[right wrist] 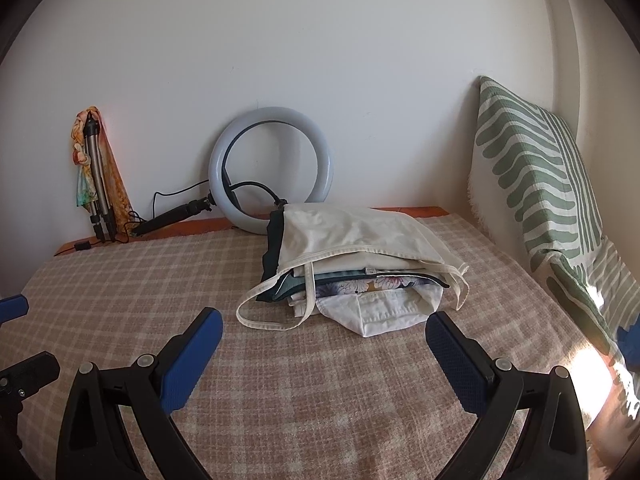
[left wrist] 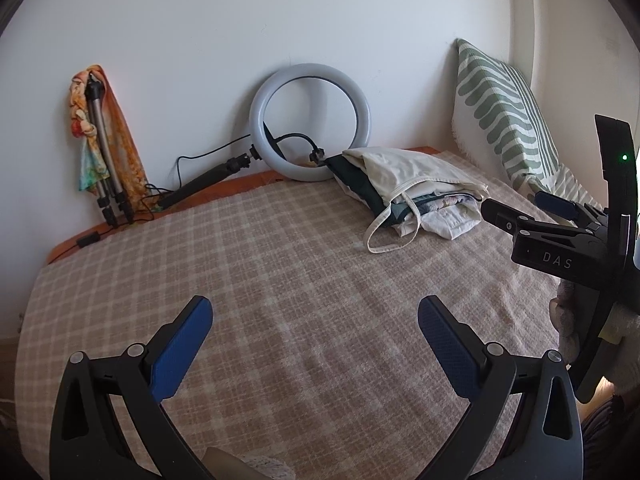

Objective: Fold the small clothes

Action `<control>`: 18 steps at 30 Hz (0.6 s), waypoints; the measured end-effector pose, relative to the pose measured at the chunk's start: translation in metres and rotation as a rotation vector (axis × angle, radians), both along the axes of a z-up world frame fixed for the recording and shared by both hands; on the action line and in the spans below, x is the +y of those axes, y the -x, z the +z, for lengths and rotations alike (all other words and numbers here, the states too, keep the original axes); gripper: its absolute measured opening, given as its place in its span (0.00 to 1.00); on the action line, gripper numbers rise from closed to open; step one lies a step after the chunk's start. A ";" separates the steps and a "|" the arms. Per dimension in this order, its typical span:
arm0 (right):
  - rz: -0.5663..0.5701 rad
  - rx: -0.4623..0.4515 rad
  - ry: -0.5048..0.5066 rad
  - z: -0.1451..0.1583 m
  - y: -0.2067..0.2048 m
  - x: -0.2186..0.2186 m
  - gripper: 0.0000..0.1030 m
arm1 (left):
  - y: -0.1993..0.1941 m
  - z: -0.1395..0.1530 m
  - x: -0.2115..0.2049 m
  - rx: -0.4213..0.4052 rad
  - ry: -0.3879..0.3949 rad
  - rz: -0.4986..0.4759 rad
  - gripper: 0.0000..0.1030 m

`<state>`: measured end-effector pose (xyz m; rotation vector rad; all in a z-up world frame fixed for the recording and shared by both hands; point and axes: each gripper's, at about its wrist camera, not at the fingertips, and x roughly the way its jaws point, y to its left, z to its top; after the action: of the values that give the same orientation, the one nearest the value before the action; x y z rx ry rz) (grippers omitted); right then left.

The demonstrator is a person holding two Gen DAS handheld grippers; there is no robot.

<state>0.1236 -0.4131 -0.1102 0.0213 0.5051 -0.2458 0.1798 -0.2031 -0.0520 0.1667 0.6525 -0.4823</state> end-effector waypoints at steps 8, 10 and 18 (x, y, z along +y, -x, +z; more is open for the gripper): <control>-0.003 0.000 -0.013 -0.001 -0.002 -0.001 1.00 | -0.002 0.001 0.001 -0.002 -0.003 0.004 0.99; -0.003 0.000 -0.013 -0.002 -0.002 -0.002 1.00 | -0.002 0.001 0.001 -0.004 -0.004 0.005 0.99; -0.003 -0.001 -0.019 -0.002 -0.002 0.000 1.00 | -0.001 0.001 0.001 -0.006 -0.015 0.004 0.99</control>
<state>0.1260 -0.4134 -0.1123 0.0404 0.5066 -0.2444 0.1807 -0.2024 -0.0513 0.1808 0.6508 -0.4733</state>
